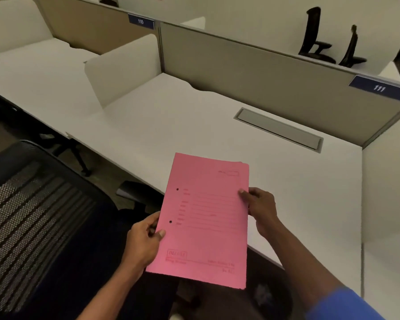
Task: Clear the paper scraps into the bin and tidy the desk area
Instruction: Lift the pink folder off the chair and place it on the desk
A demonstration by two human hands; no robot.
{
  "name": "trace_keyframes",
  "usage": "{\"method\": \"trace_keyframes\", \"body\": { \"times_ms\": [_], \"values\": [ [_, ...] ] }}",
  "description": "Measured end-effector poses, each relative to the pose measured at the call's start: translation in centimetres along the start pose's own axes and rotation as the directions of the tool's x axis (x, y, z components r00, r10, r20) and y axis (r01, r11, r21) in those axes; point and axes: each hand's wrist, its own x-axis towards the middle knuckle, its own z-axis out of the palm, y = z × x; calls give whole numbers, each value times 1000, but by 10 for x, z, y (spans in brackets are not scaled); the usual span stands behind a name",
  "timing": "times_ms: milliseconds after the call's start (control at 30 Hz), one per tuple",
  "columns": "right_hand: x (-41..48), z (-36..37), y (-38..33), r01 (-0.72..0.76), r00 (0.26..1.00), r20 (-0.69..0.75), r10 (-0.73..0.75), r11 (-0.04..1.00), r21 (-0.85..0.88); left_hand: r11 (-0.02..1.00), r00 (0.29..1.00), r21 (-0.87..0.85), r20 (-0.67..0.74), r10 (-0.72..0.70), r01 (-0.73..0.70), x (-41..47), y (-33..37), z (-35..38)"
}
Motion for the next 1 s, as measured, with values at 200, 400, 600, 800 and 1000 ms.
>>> {"method": "trace_keyframes", "body": {
  "times_ms": [200,400,600,800,1000],
  "values": [
    [60,-4,-33,-3,994,-110,15,995,105,997,995,45,86,56,-60,46,21,-4],
    [121,-9,-47,-6,988,-153,21,995,95,1000,991,5,130,15,-16,88,29,16],
    [188,-6,-43,-30,985,-168,44,996,86,999,995,-25,98,-35,38,146,36,45],
    [250,2,-36,-59,993,-100,63,997,41,998,999,-16,-8,-54,53,214,50,87],
    [292,15,-31,-52,998,-42,51,998,-24,998,995,19,-81,-65,66,298,78,129]
  ]
}}
